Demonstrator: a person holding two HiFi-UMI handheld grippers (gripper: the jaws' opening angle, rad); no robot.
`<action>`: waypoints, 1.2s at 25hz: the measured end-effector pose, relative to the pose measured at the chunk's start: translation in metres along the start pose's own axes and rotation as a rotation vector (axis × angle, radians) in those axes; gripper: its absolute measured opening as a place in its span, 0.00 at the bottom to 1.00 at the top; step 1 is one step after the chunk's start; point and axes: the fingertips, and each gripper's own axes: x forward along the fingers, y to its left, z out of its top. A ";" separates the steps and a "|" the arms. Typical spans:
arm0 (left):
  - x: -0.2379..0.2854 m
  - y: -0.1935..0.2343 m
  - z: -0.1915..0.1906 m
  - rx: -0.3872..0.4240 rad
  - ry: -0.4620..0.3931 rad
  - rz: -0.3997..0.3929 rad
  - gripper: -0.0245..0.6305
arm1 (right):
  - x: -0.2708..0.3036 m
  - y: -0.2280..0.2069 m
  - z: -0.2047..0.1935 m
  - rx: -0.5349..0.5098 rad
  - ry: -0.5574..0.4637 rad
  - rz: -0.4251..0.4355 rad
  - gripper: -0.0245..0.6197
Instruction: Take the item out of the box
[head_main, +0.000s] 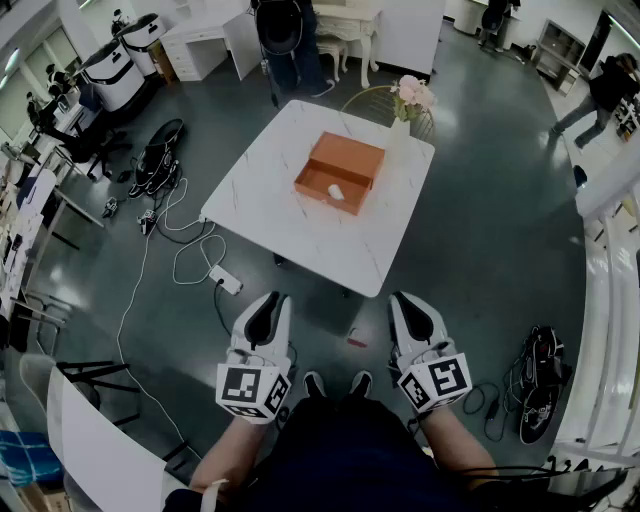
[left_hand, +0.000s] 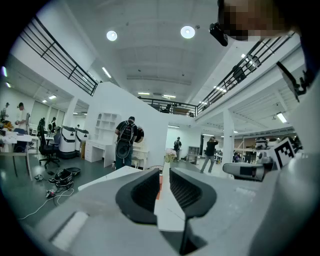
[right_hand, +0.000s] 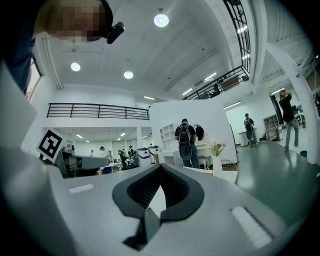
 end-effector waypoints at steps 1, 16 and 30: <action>-0.001 0.003 0.002 0.003 -0.004 0.001 0.15 | 0.002 0.002 0.000 -0.003 0.000 -0.003 0.04; -0.007 0.093 -0.003 0.006 0.012 0.006 0.15 | 0.045 0.042 0.007 -0.001 -0.030 -0.081 0.04; 0.033 0.188 0.009 -0.007 0.003 0.137 0.15 | 0.102 -0.009 0.009 0.006 -0.016 -0.144 0.04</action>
